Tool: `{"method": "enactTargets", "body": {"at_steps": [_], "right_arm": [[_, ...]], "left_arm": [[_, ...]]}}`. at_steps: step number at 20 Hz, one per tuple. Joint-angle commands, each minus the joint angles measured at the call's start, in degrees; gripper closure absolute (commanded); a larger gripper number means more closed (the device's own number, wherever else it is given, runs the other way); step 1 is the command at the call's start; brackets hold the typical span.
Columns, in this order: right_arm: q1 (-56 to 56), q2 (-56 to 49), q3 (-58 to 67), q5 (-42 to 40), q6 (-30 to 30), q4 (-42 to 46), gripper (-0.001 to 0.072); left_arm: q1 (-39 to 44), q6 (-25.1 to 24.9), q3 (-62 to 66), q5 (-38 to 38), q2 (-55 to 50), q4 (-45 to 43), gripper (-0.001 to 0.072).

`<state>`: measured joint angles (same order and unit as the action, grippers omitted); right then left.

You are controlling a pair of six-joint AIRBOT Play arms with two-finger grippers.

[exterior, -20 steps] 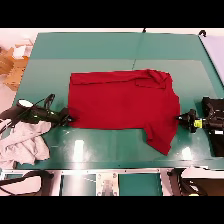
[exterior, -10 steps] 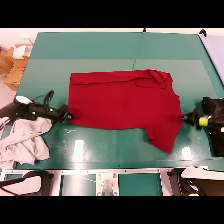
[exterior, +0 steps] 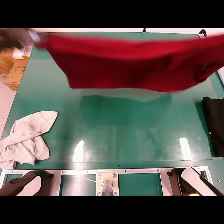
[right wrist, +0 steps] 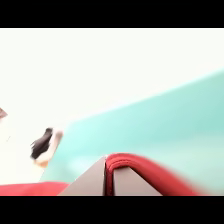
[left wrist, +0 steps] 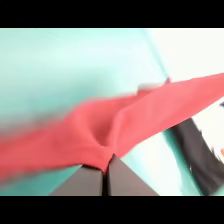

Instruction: Fold the shirts.

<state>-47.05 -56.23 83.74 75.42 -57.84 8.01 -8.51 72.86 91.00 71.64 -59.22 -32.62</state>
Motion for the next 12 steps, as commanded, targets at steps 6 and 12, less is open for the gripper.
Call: {"method": "enactTargets", "body": {"at_steps": [6, 12], "right_arm": [[0.1, 9.4, 25.2, -12.1, 0.0, 2.0, 0.0695], [0.5, 8.0, 17.6, -9.8, 0.0, 6.3, 0.0695]], "left_arm": [[0.0, 4.2, 30.7, 2.1, 4.4, -1.1, 0.0688], [0.0, 5.4, 16.1, 4.3, 2.7, -11.7, 0.0688]]}}
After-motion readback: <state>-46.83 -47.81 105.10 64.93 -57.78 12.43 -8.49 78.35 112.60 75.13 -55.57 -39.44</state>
